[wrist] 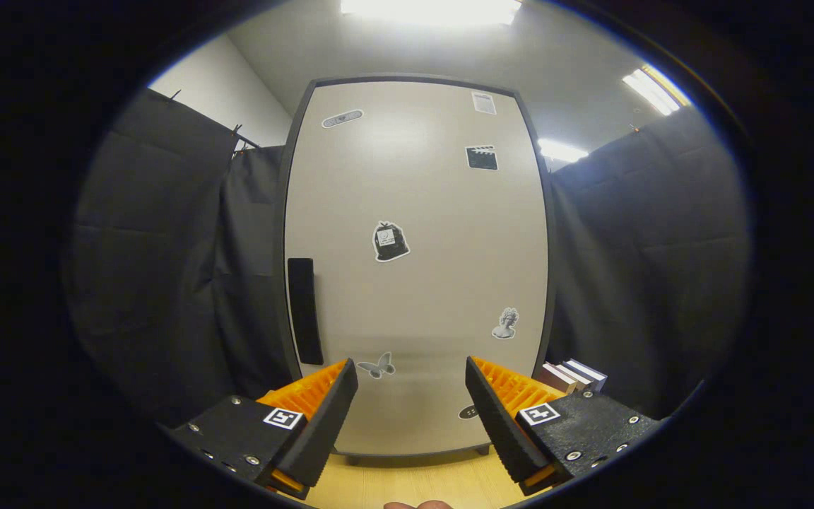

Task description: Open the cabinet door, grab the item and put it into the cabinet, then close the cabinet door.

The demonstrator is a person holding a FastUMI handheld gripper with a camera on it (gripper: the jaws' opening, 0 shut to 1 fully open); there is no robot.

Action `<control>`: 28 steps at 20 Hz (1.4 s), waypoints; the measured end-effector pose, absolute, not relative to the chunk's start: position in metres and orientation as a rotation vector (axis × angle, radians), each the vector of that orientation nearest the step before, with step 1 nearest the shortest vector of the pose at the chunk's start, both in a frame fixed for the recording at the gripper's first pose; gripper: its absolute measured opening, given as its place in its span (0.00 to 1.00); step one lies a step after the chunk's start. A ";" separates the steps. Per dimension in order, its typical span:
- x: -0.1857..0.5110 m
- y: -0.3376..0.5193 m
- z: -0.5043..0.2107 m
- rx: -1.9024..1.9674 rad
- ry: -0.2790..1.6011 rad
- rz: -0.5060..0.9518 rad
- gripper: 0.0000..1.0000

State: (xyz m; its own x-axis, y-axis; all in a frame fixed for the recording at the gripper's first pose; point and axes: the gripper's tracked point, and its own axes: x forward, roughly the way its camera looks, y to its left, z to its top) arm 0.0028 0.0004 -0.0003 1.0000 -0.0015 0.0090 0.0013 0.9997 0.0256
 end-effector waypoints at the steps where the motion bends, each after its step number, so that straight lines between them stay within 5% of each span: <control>1: 0.002 0.000 0.000 0.027 -0.010 -0.001 0.95; 28: 0.065 0.087 -0.012 0.020 0.041 0.081 0.95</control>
